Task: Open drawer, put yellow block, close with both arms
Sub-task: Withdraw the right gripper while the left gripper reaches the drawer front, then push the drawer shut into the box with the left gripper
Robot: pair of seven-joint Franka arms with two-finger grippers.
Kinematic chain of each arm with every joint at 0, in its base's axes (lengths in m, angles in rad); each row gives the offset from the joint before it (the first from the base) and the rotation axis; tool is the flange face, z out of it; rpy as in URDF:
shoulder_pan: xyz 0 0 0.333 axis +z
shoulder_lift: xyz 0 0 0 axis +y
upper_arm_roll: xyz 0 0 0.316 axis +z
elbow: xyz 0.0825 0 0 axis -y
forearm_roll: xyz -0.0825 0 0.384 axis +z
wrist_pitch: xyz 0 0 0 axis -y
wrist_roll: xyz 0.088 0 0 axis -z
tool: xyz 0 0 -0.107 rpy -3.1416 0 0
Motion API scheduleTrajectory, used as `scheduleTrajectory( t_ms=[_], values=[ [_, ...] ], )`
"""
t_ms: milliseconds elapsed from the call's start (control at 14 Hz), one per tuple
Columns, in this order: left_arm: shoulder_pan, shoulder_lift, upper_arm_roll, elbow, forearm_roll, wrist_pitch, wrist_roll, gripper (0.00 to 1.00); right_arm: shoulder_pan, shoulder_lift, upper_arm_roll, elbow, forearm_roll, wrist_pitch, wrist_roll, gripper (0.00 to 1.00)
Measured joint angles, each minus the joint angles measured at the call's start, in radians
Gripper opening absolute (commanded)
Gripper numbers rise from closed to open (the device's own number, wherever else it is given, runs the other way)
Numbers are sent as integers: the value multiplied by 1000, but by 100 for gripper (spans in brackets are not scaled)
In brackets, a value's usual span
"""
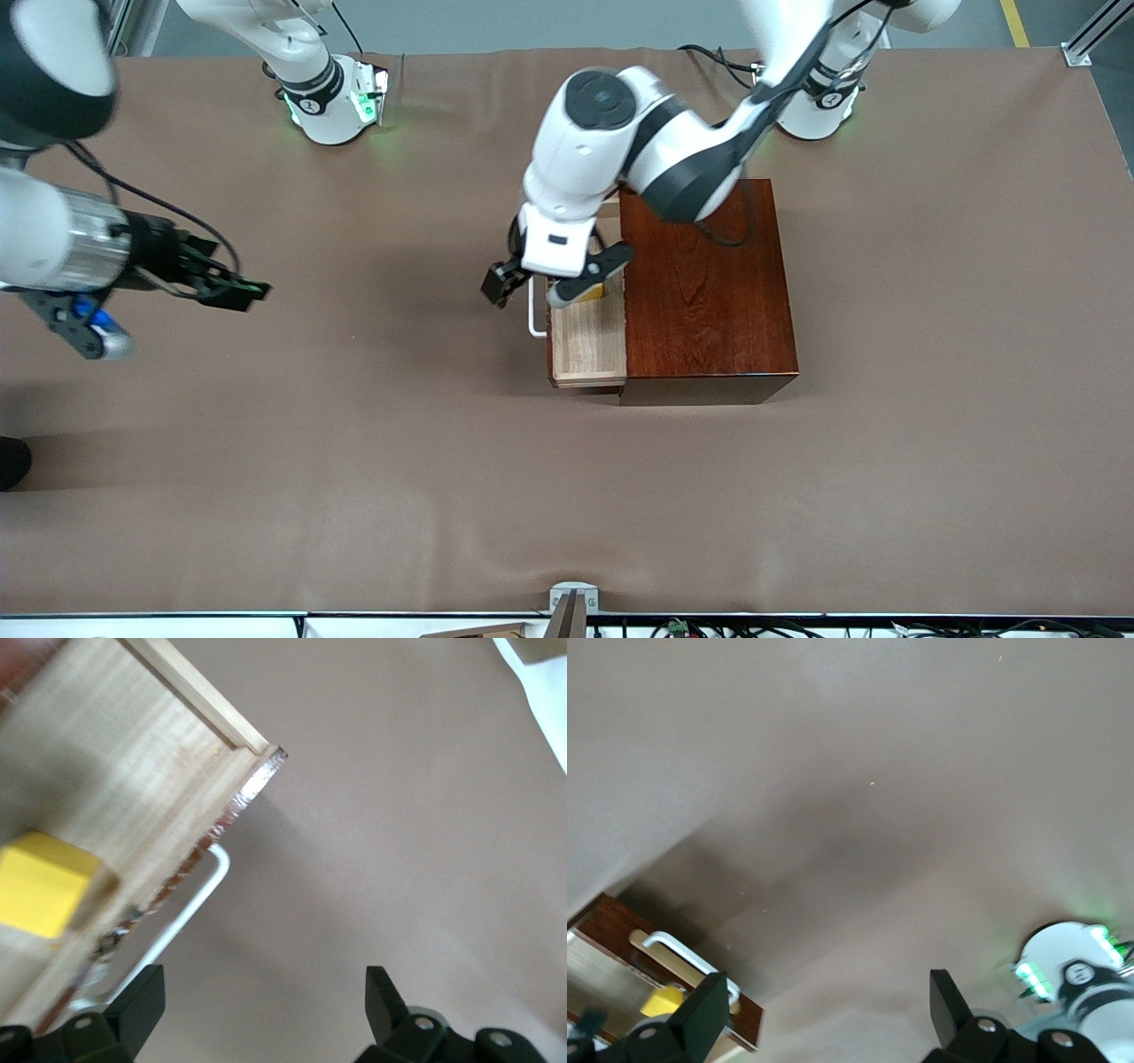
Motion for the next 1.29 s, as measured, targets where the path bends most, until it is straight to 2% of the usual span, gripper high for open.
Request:
scheduleTrajectory(
  t_ms=[143, 357, 571, 1000, 1286],
  values=[
    [-130, 70, 118, 14, 0, 108, -121, 100, -34, -27, 0, 0, -50, -13, -112, 100],
    [-193, 159, 152, 40, 0, 169, -263, 100, -43, -71, 1, -4, -122, -45, -269, 100],
    [-214, 191, 183, 45, 0, 106, -351, 100, -54, -103, 1, -52, -167, -43, -414, 100],
    [-215, 196, 200, 52, 0, 11, -422, 100, -151, -183, -1, -232, -179, 61, -771, 100],
    [-216, 195, 224, 75, 0, -110, -425, 100, -154, -231, 12, -277, -179, 64, -807, 100]
  ],
)
